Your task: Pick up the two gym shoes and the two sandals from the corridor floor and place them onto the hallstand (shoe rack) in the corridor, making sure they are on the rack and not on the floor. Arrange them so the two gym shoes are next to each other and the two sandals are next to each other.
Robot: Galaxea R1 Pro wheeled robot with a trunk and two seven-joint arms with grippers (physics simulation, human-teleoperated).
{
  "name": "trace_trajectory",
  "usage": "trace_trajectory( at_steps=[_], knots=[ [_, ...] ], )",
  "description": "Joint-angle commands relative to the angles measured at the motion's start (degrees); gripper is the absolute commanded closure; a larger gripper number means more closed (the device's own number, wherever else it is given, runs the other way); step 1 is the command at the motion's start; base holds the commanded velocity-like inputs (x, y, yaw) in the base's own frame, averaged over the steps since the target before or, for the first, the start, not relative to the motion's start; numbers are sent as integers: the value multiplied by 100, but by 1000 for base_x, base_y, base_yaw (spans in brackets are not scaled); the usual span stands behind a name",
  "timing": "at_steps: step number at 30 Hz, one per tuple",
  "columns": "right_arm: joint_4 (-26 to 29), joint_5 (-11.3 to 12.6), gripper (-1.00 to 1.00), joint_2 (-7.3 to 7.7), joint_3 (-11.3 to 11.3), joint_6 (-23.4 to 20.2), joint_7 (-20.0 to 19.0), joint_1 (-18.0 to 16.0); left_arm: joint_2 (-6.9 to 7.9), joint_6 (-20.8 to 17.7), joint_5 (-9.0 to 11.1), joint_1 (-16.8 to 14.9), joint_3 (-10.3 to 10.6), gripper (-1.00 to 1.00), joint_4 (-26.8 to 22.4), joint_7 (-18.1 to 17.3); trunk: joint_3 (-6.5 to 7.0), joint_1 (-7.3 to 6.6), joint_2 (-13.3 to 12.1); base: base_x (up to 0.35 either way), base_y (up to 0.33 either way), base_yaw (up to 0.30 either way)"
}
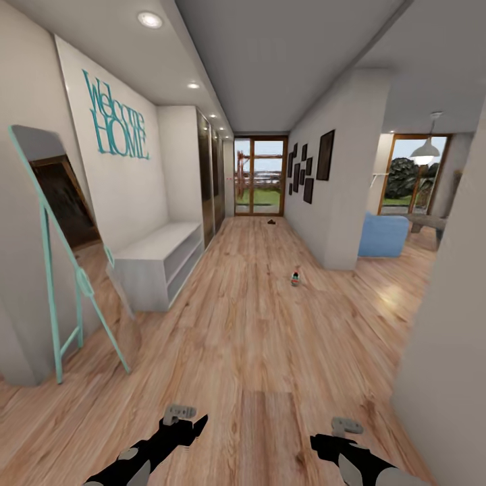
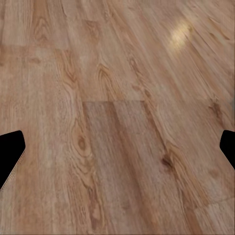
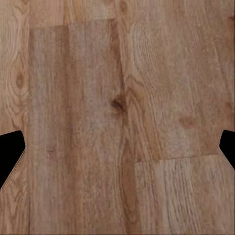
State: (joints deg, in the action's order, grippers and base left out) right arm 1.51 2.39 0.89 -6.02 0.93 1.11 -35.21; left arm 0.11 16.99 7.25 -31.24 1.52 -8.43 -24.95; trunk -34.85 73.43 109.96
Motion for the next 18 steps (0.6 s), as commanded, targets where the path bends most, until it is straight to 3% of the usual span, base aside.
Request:
trace_trajectory(
  at_steps=[1, 18],
  knots=[
    [-2, 25, -100, -1, -31, 11, 4, -4, 0, 6, 58, -5, 16, -100, 8, -28, -6, 3, 3, 349, 0, 0],
    [-2, 24, -100, -1, -31, 11, 4, -4, -1, 6, 58, -5, 18, -100, 8, -28, -6, 3, 3, 349, 0, 0]
  ],
)
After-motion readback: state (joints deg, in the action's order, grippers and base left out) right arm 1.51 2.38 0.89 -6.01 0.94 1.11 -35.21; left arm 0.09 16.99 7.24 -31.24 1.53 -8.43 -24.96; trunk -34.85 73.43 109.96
